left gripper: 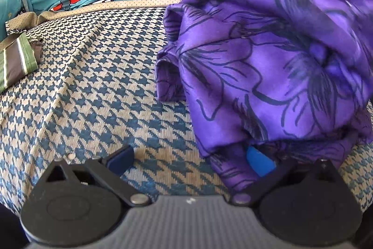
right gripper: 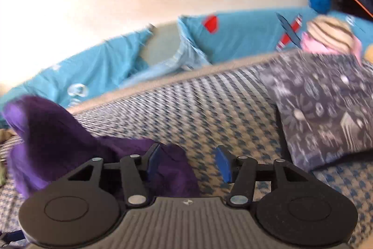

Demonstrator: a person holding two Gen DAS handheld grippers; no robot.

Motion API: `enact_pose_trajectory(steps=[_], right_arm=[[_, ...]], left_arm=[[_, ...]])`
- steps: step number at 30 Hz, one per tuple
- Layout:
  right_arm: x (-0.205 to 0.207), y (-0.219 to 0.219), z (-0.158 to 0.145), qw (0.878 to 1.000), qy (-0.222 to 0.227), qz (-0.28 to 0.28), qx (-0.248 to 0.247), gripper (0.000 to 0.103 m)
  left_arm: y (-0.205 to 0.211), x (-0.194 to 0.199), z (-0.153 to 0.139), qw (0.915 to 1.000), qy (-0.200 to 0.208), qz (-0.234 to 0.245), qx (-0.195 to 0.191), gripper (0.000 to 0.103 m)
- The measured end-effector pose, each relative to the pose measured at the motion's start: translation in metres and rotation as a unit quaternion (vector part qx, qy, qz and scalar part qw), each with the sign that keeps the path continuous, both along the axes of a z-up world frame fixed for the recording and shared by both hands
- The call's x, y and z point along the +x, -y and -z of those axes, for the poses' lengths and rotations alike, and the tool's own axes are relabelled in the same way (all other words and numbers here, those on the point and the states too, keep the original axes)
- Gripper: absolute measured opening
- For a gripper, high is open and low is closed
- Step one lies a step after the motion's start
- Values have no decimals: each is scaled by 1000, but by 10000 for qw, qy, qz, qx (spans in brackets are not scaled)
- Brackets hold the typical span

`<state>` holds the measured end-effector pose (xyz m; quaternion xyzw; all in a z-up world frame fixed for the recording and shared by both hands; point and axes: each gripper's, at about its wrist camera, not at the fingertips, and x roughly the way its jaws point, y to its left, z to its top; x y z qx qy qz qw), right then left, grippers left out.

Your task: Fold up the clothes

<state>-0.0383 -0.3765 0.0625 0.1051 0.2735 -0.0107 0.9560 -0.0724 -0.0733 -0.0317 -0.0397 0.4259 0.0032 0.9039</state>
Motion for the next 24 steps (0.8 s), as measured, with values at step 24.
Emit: enact_pose_trajectory(steps=[24], right_arm=[[-51,-31,-27,9560,1366,-2145,1466,71]], left_arm=[[2,-3,-1,10000,15,-21,27,103]])
